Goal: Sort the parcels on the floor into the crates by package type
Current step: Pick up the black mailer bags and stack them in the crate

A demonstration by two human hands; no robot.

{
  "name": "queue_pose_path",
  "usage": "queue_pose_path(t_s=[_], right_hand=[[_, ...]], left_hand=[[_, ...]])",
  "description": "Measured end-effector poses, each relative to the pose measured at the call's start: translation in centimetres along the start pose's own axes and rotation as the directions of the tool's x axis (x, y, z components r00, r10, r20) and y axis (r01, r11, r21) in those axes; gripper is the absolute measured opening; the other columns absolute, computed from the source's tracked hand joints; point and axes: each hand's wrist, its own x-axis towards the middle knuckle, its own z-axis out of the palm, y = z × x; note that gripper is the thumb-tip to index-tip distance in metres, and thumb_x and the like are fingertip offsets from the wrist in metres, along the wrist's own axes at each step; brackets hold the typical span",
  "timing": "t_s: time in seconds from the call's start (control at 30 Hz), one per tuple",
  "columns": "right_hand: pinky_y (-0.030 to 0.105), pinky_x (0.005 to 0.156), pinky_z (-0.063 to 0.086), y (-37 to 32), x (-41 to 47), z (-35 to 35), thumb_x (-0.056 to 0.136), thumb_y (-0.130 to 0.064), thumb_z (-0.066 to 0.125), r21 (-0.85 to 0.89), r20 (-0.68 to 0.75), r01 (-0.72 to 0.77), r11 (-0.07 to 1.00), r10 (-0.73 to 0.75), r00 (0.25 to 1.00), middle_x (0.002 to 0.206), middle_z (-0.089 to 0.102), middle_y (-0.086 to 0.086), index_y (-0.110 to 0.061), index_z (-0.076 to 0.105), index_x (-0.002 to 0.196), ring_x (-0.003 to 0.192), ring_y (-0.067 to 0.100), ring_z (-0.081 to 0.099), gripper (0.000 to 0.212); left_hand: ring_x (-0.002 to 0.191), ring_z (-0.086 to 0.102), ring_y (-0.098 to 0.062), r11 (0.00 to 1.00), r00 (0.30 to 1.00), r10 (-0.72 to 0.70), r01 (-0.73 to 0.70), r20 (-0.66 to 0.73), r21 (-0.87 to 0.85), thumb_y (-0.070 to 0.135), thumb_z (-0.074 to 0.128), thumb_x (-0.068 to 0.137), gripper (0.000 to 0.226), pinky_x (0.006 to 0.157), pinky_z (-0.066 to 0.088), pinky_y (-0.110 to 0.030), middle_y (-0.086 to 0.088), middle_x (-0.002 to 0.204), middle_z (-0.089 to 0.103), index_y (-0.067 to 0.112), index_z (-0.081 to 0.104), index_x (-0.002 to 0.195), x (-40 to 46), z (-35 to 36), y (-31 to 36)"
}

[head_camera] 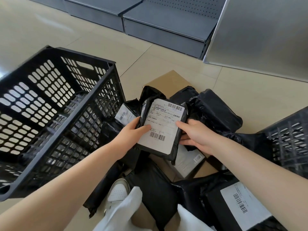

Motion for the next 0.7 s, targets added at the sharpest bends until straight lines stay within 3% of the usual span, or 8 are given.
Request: queue_pose_path(t_s=[0.13, 0.23, 0.37, 0.53, 0.6, 0.7], right_hand=[[0.028, 0.071, 0.060, 0.1, 0.2, 0.7, 0.103, -0.025, 0.053, 0.019, 0.014, 0.008, 1.000, -0.008, 1.000, 0.116, 0.070, 0.005, -0.012, 0.054, 0.134, 0.098, 0.020, 0.070, 0.033], [0.033, 0.077, 0.061, 0.3, 0.5, 1.2, 0.101, -0.026, 0.057, 0.127, -0.012, 0.009, 0.992, -0.008, 1.000, 0.114, 0.071, 0.009, -0.010, 0.058, 0.130, 0.098, 0.024, 0.071, 0.033], [0.038, 0.085, 0.060, 1.0, 0.6, 1.5, 0.099, -0.033, 0.060, 0.221, -0.024, -0.019, 0.975, 0.026, 0.999, 0.115, 0.069, 0.019, -0.011, 0.057, 0.129, 0.101, 0.031, 0.071, 0.037], [0.038, 0.086, 0.060, 1.8, 0.8, 0.6, 0.100, -0.037, 0.057, 0.211, -0.036, -0.031, 0.977, 0.040, 0.999, 0.110, 0.073, 0.013, -0.015, 0.057, 0.124, 0.103, 0.030, 0.070, 0.032], [0.038, 0.083, 0.060, 2.2, 0.9, 0.3, 0.101, -0.035, 0.056, 0.202, -0.056, -0.039, 0.979, 0.052, 0.997, 0.106, 0.075, 0.012, -0.014, 0.057, 0.125, 0.100, 0.029, 0.072, 0.032], [0.038, 0.078, 0.061, 2.9, 1.1, -0.1, 0.100, -0.035, 0.057, 0.203, -0.075, -0.064, 0.977, 0.081, 0.994, 0.097, 0.078, 0.008, -0.013, 0.057, 0.127, 0.096, 0.028, 0.073, 0.034]], left_hand=[[0.099, 0.072, -0.016, 0.999, 1.000, -0.002, 0.002, 0.000, 0.034, 0.021, 0.068, 0.091, 0.030, 0.096, 0.054, -0.043, 0.005, 0.109, 0.075, 0.034, 0.059, 0.117, -0.1, -0.6, 0.4], [0.096, 0.073, -0.016, 0.996, 0.998, 0.042, -0.038, -0.052, 0.081, 0.026, 0.071, 0.089, 0.041, 0.092, 0.056, -0.044, 0.005, 0.108, 0.075, 0.029, 0.056, 0.127, -0.2, -1.4, 0.8], [0.092, 0.073, -0.014, 0.991, 0.977, 0.112, -0.097, -0.181, 0.093, 0.029, 0.069, 0.090, 0.031, 0.087, 0.058, -0.042, 0.005, 0.105, 0.075, 0.032, 0.058, 0.119, -0.4, -2.2, 1.5], [0.086, 0.074, -0.012, 0.984, 0.925, 0.179, -0.162, -0.334, 0.077, 0.031, 0.063, 0.093, 0.014, 0.077, 0.060, -0.038, 0.003, 0.100, 0.074, 0.036, 0.059, 0.106, -1.1, -5.1, 3.4], [0.086, 0.073, -0.011, 0.979, 0.894, 0.203, -0.187, -0.400, 0.078, 0.030, 0.060, 0.095, 0.017, 0.072, 0.059, -0.032, 0.003, 0.102, 0.073, 0.032, 0.058, 0.111, -1.2, -6.9, 4.6], [0.099, 0.068, -0.015, 0.972, 0.846, 0.224, -0.229, -0.483, 0.049, 0.029, 0.057, 0.097, 0.024, 0.080, 0.056, -0.032, 0.001, 0.109, 0.069, 0.024, 0.057, 0.120, -1.1, -10.3, 5.9]])
